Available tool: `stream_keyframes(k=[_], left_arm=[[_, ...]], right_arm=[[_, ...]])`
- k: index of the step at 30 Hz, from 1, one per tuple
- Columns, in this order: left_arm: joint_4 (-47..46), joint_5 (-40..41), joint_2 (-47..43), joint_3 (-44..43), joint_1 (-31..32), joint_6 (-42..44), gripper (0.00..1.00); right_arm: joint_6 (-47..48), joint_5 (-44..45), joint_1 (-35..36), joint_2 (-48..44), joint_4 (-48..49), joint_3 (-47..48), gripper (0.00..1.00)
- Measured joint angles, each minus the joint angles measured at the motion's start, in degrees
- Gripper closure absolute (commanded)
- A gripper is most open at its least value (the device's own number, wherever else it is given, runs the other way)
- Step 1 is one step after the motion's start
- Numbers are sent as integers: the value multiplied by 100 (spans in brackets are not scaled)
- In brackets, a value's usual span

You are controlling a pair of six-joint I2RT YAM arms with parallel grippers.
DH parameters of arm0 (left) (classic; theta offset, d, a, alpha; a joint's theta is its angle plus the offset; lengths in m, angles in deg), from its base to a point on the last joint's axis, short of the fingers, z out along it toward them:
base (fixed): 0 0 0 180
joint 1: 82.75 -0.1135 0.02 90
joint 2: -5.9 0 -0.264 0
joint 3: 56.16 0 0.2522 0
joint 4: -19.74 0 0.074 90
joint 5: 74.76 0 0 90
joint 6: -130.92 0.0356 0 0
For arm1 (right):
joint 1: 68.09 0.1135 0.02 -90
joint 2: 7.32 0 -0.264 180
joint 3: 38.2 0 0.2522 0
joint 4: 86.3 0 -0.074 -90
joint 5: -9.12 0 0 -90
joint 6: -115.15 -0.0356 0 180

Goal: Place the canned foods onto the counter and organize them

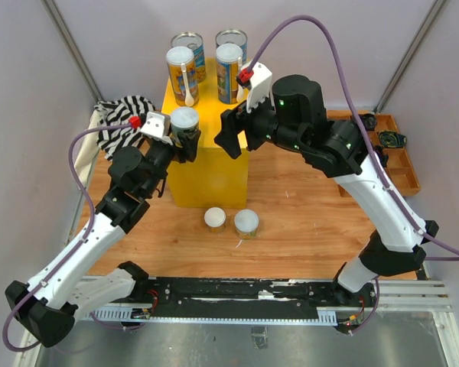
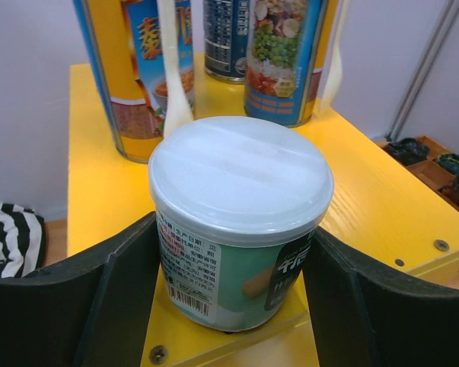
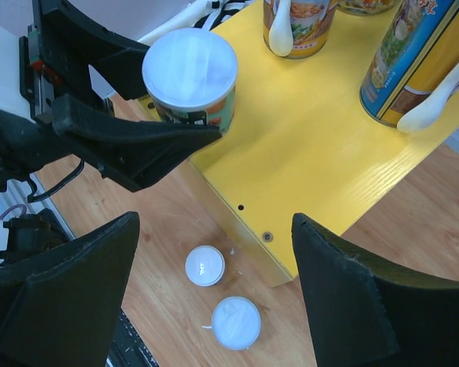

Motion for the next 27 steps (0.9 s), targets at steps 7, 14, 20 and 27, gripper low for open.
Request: stream_keyframes(k=[7, 14, 20, 27], left_arm=[[94, -107, 31, -57, -376, -267, 64], [146, -262, 166, -173, -551, -409, 62], [173, -361, 297, -273, -616, -472, 61], [129, -428, 413, -332, -697, -579, 56]], right_arm=[[0, -2, 0, -118, 85, -223, 19], [0, -4, 0, -337, 153, -577, 19], [0, -4, 0, -505, 247, -857, 19], [-2, -7, 0, -634, 299, -1115, 19]])
